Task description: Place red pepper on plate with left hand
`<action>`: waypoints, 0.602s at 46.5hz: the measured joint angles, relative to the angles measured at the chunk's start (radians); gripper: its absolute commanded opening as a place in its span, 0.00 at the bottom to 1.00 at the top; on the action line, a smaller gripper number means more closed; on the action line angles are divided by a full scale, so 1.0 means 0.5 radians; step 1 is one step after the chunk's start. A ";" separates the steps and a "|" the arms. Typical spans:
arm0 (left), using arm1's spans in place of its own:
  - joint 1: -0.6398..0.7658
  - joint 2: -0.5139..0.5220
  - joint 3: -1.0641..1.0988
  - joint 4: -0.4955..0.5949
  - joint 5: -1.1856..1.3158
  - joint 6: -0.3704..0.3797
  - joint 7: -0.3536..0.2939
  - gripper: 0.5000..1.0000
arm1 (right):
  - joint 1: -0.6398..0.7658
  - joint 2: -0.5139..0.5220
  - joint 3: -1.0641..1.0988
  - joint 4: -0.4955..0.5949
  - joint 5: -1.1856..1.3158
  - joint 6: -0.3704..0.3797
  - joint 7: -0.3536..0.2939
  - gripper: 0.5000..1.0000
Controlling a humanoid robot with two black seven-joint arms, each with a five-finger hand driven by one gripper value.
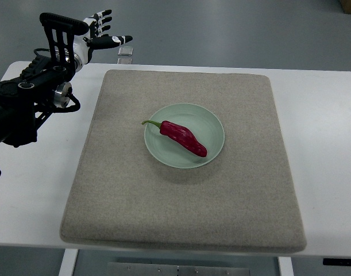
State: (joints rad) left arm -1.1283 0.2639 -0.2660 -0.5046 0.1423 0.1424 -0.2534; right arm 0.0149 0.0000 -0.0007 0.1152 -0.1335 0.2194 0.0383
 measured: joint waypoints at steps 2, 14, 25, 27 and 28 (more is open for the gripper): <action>0.007 -0.004 -0.080 0.011 -0.043 -0.009 0.020 0.90 | 0.001 0.000 -0.001 0.000 0.000 0.000 0.000 0.86; 0.104 -0.044 -0.379 0.065 -0.330 -0.179 0.162 0.92 | 0.001 0.000 0.000 0.000 0.000 0.000 0.000 0.86; 0.142 -0.071 -0.453 0.281 -0.597 -0.716 0.166 0.92 | 0.001 0.000 -0.001 0.000 0.000 0.000 0.000 0.86; 0.153 -0.076 -0.454 0.311 -0.621 -0.824 0.166 0.92 | 0.000 0.000 0.000 0.000 0.000 0.000 0.000 0.86; 0.160 -0.078 -0.456 0.320 -0.633 -0.875 0.166 0.92 | 0.000 0.000 -0.001 0.000 0.000 0.000 0.000 0.86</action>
State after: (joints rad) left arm -1.0482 0.2247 -0.4940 -0.3443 -0.1740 -0.2950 -0.1702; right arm 0.0149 0.0000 -0.0011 0.1150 -0.1333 0.2193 0.0384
